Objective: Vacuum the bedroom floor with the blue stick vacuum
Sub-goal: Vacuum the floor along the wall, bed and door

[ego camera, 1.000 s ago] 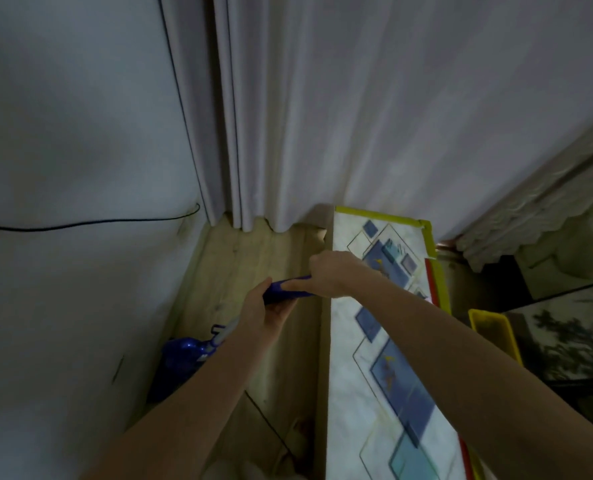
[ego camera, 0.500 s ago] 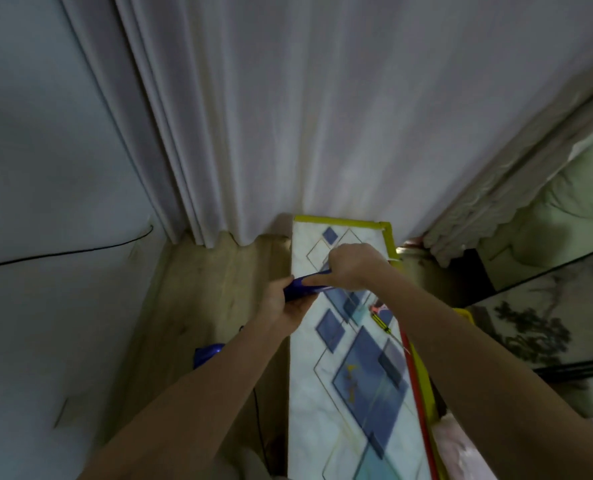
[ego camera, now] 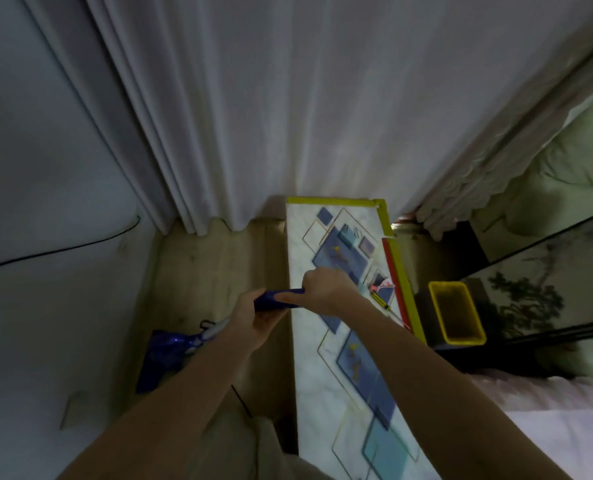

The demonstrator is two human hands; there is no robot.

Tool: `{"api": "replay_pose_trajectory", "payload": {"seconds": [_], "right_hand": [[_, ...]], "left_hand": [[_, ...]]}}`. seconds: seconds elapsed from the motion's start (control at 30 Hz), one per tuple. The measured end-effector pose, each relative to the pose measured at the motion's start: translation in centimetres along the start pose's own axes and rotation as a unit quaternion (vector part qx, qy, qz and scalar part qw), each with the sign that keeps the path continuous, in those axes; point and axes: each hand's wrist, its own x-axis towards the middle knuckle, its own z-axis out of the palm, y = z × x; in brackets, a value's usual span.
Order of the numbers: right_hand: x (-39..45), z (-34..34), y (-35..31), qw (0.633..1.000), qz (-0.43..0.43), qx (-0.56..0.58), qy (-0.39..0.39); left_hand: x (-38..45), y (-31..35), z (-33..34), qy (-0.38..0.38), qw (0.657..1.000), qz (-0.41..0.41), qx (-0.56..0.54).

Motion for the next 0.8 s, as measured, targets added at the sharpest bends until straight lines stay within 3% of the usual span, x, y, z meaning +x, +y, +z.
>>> {"api": "replay_pose_trajectory", "payload": {"seconds": [0.17, 0.37, 0.63, 0.8], "right_hand": [[3.3, -2.5, -5.0, 0.998, -0.048, -0.035, 0.033], [4.4, -4.4, -5.7, 0.995, -0.059, -0.072, 0.026], [3.6, -5.9, -4.8, 0.994, -0.045, -0.086, 0.047], [3.4, -3.7, -5.4, 0.996, -0.035, -0.076, 0.033]], "left_hand": [[0.7, 4.5, -2.7, 0.028, 0.996, 0.035, -0.075], [1.5, 5.9, -2.7, 0.0, 0.993, 0.03, -0.115], [1.2, 6.3, -1.4, -0.03, 0.996, 0.016, -0.085], [1.6, 5.9, -2.6, -0.001, 0.997, 0.002, -0.079]]}}
